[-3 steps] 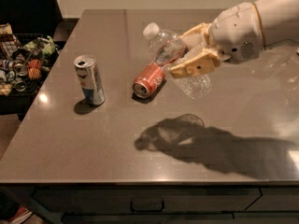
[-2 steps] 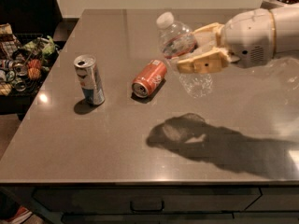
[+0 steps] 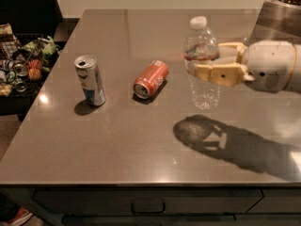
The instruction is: Place water bottle upright
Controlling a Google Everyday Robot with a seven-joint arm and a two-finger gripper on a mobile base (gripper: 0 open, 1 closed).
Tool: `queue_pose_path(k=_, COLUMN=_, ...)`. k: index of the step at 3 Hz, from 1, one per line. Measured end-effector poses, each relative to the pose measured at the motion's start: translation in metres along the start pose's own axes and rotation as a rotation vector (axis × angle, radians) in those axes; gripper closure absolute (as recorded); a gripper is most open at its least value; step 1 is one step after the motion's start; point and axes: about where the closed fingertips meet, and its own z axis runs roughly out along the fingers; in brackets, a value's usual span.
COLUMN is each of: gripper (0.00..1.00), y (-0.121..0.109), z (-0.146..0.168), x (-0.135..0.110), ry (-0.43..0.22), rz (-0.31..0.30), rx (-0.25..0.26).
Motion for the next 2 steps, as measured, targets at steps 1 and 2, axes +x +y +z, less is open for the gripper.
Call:
queue_pose_path(k=1, gripper=1.00, y=-0.002, z=-0.010, x=0.009, ry=-0.076, rz=0.002, rx=0.040)
queue_pose_path(k=2, gripper=1.00, y=-0.005, z=-0.018, x=0.023, ry=-0.124, rz=0.003, rx=0.082)
